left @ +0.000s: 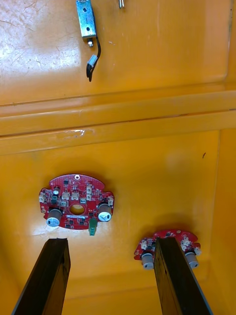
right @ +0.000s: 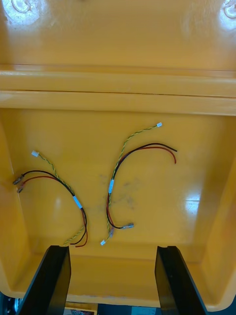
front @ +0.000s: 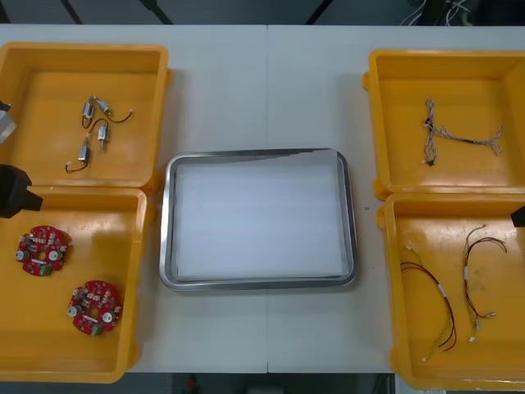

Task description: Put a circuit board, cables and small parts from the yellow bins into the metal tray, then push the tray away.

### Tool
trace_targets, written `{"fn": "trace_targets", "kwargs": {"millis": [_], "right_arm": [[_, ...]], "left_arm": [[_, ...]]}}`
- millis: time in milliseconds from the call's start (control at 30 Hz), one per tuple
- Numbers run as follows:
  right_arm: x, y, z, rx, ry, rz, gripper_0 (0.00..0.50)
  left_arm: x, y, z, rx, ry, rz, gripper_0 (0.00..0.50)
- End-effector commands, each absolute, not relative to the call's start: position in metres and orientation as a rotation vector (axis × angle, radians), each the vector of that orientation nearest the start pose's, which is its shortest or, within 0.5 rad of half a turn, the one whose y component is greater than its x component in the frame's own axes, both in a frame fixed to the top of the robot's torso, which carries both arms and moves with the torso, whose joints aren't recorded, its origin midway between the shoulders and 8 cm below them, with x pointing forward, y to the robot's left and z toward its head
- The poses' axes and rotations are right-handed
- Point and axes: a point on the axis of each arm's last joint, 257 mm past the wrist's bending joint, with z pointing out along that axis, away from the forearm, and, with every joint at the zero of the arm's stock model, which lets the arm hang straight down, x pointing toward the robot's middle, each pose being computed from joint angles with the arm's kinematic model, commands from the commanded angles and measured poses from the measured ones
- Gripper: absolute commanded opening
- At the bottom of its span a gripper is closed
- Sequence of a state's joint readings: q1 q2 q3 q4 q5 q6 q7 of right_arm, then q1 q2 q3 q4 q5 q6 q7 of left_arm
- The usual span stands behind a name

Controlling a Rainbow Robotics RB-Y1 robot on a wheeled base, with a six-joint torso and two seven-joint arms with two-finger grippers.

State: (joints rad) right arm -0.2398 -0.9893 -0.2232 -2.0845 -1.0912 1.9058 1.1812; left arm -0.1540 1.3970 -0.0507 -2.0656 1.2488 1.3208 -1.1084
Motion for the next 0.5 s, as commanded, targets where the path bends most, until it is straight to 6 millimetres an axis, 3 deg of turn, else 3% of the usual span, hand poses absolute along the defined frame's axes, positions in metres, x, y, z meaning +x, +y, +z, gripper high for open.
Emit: {"fn": "trace_targets", "kwargs": {"millis": [33, 500], "right_arm": [[0.3738, -0.3717, -0.133, -0.003, 2.759, 0.045, 0.5], [0.3738, -0.3717, -0.133, -0.003, 2.759, 0.045, 0.5]], "left_arm": [[0.404, 0.3825, -0.137, 0.058, 2.655, 0.018, 0.5], [0.404, 0.3825, -0.137, 0.058, 2.655, 0.018, 0.5]]}}
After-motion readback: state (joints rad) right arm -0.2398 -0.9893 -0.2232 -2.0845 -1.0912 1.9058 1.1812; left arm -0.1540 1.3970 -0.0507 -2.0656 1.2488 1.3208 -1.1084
